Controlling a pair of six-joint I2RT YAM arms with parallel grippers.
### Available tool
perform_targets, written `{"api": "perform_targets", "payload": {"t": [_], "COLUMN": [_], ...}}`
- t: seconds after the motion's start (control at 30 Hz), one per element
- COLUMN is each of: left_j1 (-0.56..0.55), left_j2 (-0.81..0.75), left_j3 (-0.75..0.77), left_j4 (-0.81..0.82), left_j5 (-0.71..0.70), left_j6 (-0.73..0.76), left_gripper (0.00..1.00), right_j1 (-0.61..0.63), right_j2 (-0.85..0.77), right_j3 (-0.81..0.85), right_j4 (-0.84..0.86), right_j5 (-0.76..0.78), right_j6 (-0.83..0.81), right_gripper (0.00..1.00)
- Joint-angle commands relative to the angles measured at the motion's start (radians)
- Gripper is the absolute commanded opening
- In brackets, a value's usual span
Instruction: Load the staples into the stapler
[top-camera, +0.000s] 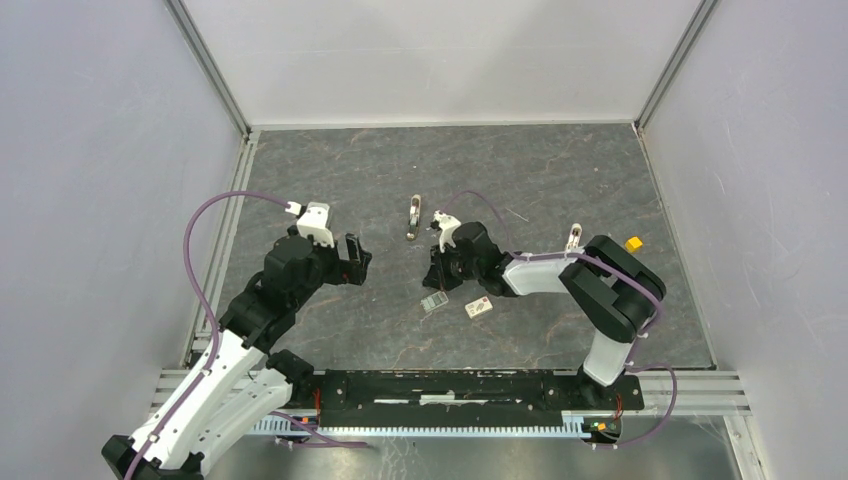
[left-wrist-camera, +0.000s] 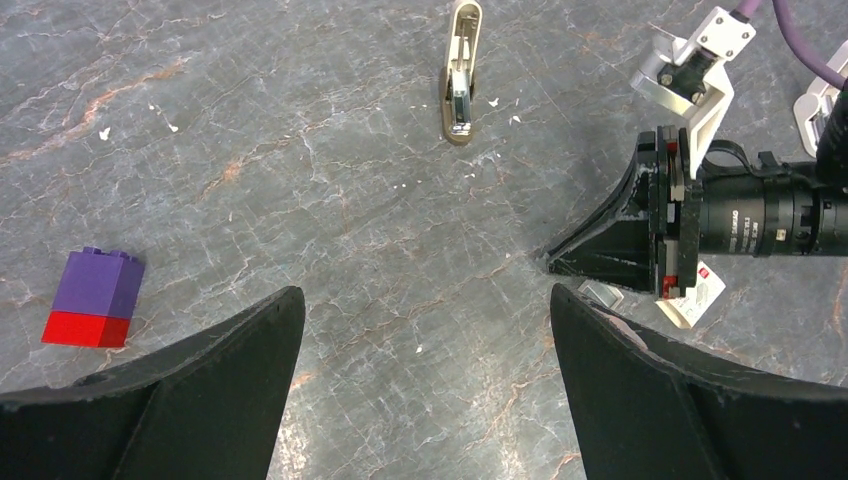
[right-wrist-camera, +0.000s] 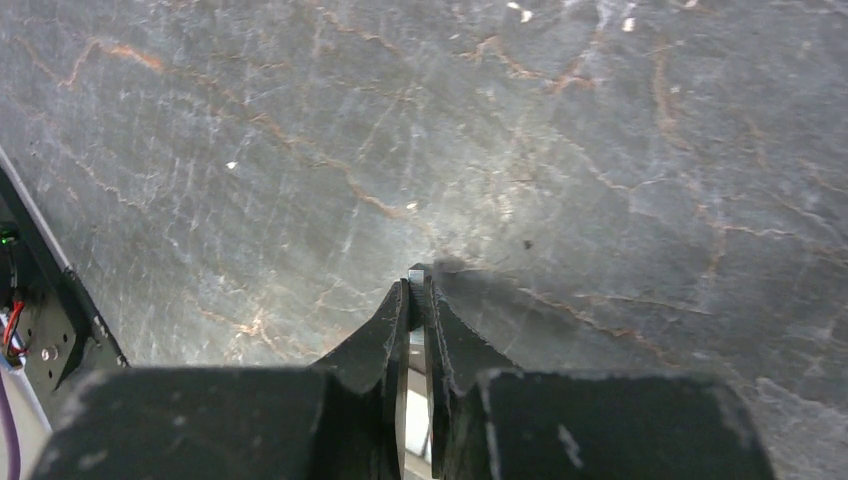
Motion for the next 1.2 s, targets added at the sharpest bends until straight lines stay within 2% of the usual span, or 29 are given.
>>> {"api": "perform_targets", "payload": {"t": [0.0, 0.4, 0.6, 0.77, 0.97, 1.17], "left_j1": [0.003, 0.003, 0.004, 0.003, 0.004, 0.003], "left_j2": [0.009, 0.026, 0.025, 0.013, -0.029, -0.076], "left_j3": [0.002, 0.002, 0.002, 0.002, 0.003, 0.001], "left_j4": [0.036, 0.038, 0.036, 0.036, 0.037, 0.035], "left_j5": [-0.004, -0.007, -0.006, -0.007, -0.019, -0.037], "left_j6": [0.048, 0.051, 0.05, 0.058, 0.07, 0.08], "left_gripper": [0.98, 0.99, 0.98, 0.98, 0.99, 1.0], "right_j1": [-0.044, -0.133, -0.164, -0.138, -0.041, 0.026], "right_j2": [0.033, 0.039, 0.014, -0.038, -0.052, -0.008], "right_j3": [0.025, -0.01, 0.002, 0.052, 0.143, 0.227], "right_j4": [0.072, 0.08, 0.033, -0.106, -0.254, -0.32], "right_j5": [-0.051, -0.09, -0.082, 0.054, 0.245, 0.328], "right_j6": [0.009, -0.008, -0.053, -0.135, -0.234, -0.284], "right_gripper": [0.12, 0.27, 0.3, 0.32, 0.37, 0.39]}}
